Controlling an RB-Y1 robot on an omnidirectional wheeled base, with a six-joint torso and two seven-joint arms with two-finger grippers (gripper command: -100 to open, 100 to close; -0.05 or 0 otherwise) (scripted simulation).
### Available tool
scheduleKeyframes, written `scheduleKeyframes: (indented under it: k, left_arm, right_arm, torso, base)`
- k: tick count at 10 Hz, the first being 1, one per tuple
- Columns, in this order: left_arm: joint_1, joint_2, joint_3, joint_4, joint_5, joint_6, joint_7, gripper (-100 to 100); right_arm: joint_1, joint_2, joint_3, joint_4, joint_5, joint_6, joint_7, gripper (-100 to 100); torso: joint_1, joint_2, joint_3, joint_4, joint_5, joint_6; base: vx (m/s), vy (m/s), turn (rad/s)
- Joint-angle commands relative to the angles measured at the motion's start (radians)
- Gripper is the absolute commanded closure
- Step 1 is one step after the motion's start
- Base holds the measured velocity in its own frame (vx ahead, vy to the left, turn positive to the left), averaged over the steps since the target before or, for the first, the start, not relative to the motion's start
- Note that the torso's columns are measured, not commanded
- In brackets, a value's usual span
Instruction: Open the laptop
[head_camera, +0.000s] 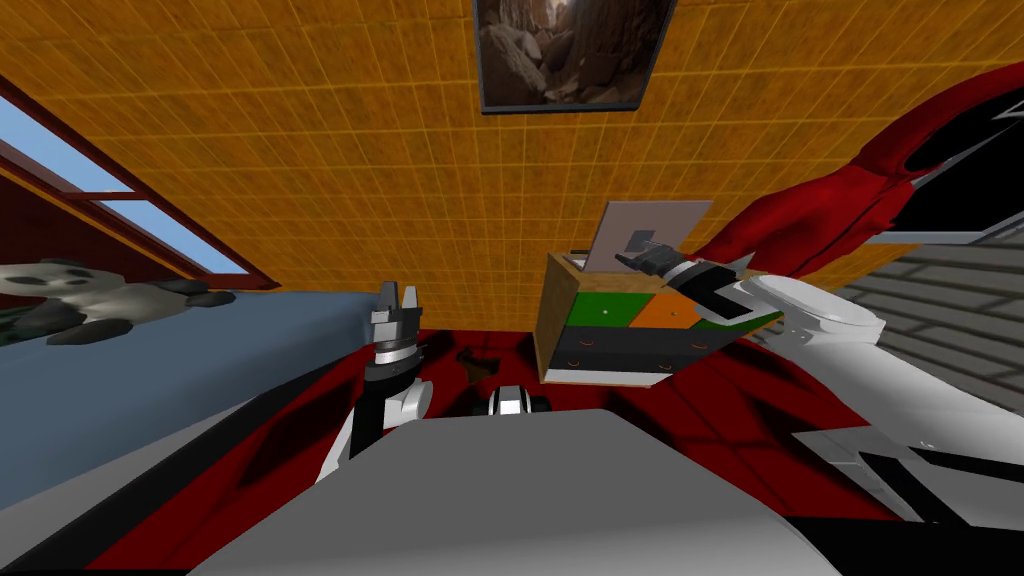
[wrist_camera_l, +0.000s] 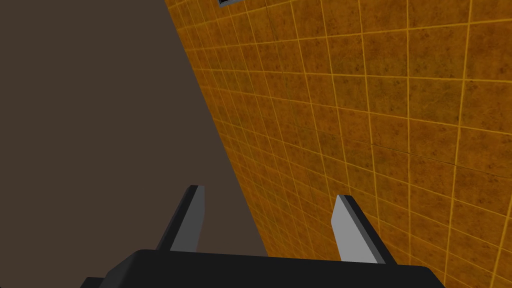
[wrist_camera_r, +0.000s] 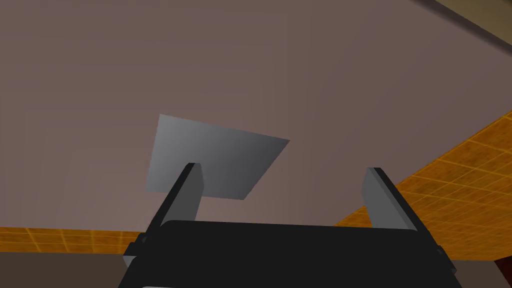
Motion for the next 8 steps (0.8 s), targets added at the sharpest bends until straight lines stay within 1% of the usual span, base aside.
scheduleKeyframes:
  k: [1,2,3,4,6,7,8]
  left_arm:
    - [0.000,0.000,0.000,0.000,0.000,0.000,0.000,0]
    - [0.000,0.000,0.000,0.000,0.000,0.000,0.000,0]
    - [0.000,0.000,0.000,0.000,0.000,0.000,0.000,0]
    - [0.000,0.000,0.000,0.000,0.000,0.000,0.000,0]
    - [0.000,0.000,0.000,0.000,0.000,0.000,0.000,0]
    - [0.000,0.000,0.000,0.000,0.000,0.000,0.000,0]
    - [0.000,0.000,0.000,0.000,0.000,0.000,0.000,0]
  right_arm:
    - [0.010,-0.075,0.000,0.022,0.020,0.056,0.021,-100]
    - [0.010,-0.088,0.000,0.022,0.020,0.056,0.021,-100]
    - [0.013,-0.125,-0.002,0.047,0.029,0.078,0.032,-100]
    - [0.013,-0.132,-0.002,0.047,0.029,0.078,0.032,-100]
    - [0.020,-0.202,-0.004,0.092,0.045,0.116,0.052,-100]
    - [0.020,-0.216,-0.004,0.092,0.045,0.116,0.052,-100]
    - [0.023,-0.253,-0.006,0.111,0.052,0.133,0.061,-100]
  torso:
    - [-0.003,0.001,0.000,0.000,-0.001,-0.001]
    - [-0.003,0.001,0.001,0.000,-0.001,0.000]
    - [-0.006,0.001,0.001,0.000,-0.002,0.000]
    - [-0.004,0.000,0.000,0.000,-0.002,0.000]
    - [-0.003,0.000,0.000,0.000,-0.001,0.000]
    - [-0.001,0.001,0.000,0.000,0.000,0.000]
    - [-0.002,0.000,0.000,0.000,0.000,0.000]
  base:
    - [-0.010,0.182,-0.015]
    - [-0.011,0.137,-0.020]
    - [0.002,0.152,-0.024]
    - [0.005,0.122,-0.017]
    - [-0.004,0.143,-0.025]
    - [-0.001,0.145,-0.019]
    - [-0.005,0.146,-0.011]
